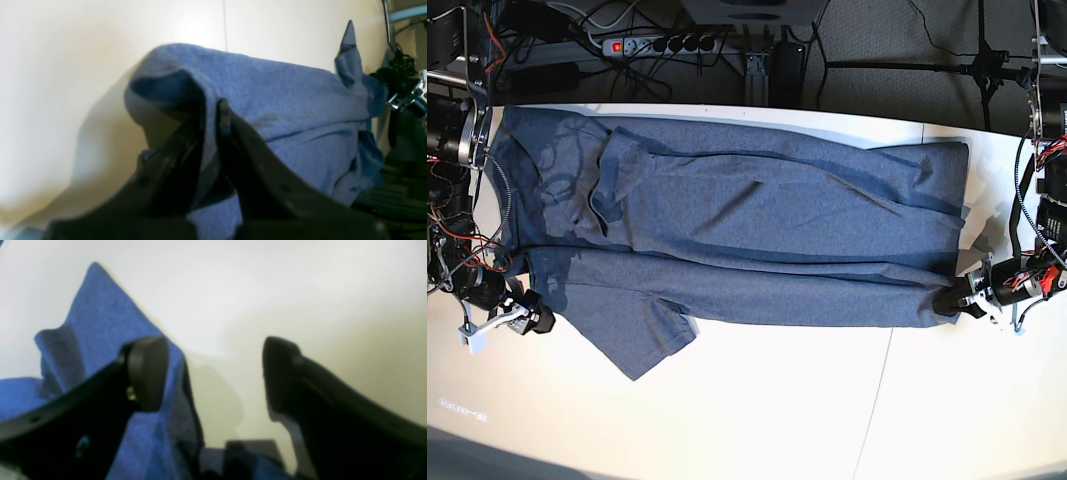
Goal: Fold the T-shirt properly
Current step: 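Hold the left edge and move the right gripper along the sleeve, then lift both held edges and fold the shirt over toward the collar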
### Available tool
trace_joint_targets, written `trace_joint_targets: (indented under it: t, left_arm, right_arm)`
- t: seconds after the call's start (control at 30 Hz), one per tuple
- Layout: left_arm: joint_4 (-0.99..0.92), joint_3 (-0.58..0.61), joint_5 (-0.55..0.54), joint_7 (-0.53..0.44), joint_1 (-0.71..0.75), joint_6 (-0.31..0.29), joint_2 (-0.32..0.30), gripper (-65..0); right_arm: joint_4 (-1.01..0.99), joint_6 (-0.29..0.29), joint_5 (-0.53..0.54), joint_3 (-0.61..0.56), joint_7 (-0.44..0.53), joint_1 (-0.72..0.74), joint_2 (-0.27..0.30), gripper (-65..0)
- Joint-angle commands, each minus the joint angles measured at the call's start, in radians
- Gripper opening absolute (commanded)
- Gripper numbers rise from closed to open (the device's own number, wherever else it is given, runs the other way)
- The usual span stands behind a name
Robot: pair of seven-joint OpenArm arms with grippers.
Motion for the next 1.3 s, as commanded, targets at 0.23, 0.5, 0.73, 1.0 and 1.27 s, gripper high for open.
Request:
trace_joint_targets:
  t: [0.23,0.5,0.73,1.0,1.27]
  left_arm:
    - [0.015,-0.005,-0.022,-0.010,-0.025,-0.035,-0.019,-65.0]
    - [0.015,-0.005,-0.022,-0.010,-0.025,-0.035,-0.019,-65.0]
    - [0.015,-0.005,-0.022,-0.005,-0.026,-0.035,-0.020,-65.0]
    - [0.015,-0.005,-0.037,-0.004,-0.026,-0.035,-0.019,-65.0]
    - [0.015,-0.005,-0.037,-0.003,-0.026,-0.035,-0.020,-65.0]
  right_arm:
    - [-0.017,0.035,0.003,0.002,-0.012,0.035,-0.032,-20.7]
    - [-0.016,0.035,-0.087,0.002,0.003,0.071,-0.134,-20.7]
    - [-0.016,0.035,-0.257,-0.001,0.025,0.090,-0.178,-20.7]
    - [-0.016,0.035,-0.266,-0.088,0.017,0.089,-0.188,-20.7]
    - [-0.016,0.035,-0.236,-0.251,0.019,0.090,-0.252,-20.7]
